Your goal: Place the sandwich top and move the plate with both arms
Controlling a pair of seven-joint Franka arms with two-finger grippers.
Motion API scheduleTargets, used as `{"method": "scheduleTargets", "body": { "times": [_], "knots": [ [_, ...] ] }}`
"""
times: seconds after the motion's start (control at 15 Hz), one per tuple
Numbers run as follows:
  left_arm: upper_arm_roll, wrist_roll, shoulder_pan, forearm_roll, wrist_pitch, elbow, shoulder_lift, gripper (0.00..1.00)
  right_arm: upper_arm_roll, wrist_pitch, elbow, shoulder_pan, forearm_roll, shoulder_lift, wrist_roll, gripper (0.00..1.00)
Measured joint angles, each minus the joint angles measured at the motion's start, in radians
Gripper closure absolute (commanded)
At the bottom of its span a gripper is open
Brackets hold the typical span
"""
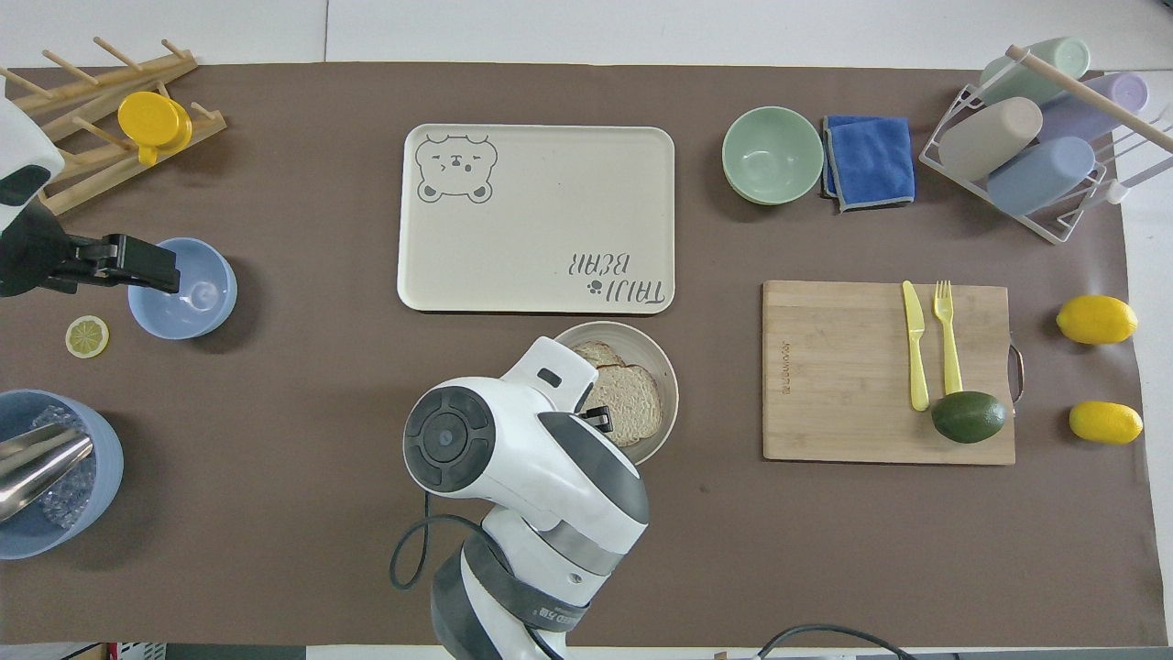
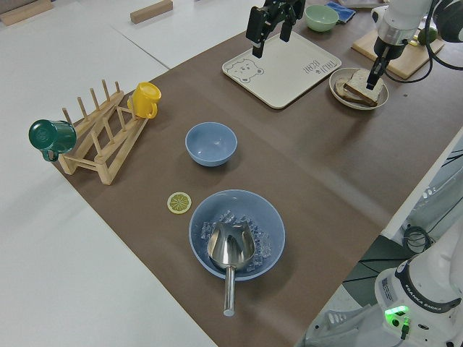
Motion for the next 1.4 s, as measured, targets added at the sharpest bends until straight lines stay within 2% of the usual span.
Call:
{"method": "scheduleTargets", "body": {
  "times": [0.2,0.4,1.0,1.4],
  "knots": [
    [0.000,0.000,0.000,0.000,-0.003,0.000,0.000,0.00,-0.001,-0.024,0.004,-0.065,0.000,-0.057,-0.049,0.00],
    [0.000,0.000,0.000,0.000,-0.005,0.000,-0.001,0.00,-0.002,-0.102,0.005,-0.187,0.036,-0.135,-0.176,0.00],
    [-0.006,0.000,-0.001,0.000,-0.006,-0.001,-0.002,0.00,-0.009,-0.341,0.018,-0.477,0.055,-0.349,-0.323,0.00],
    [-0.018,0.000,-0.007,-0.003,0.032,-0.040,-0.011,0.00,-0.013,-0.459,0.065,-0.614,0.055,-0.373,-0.452,0.00]
  ]
}}
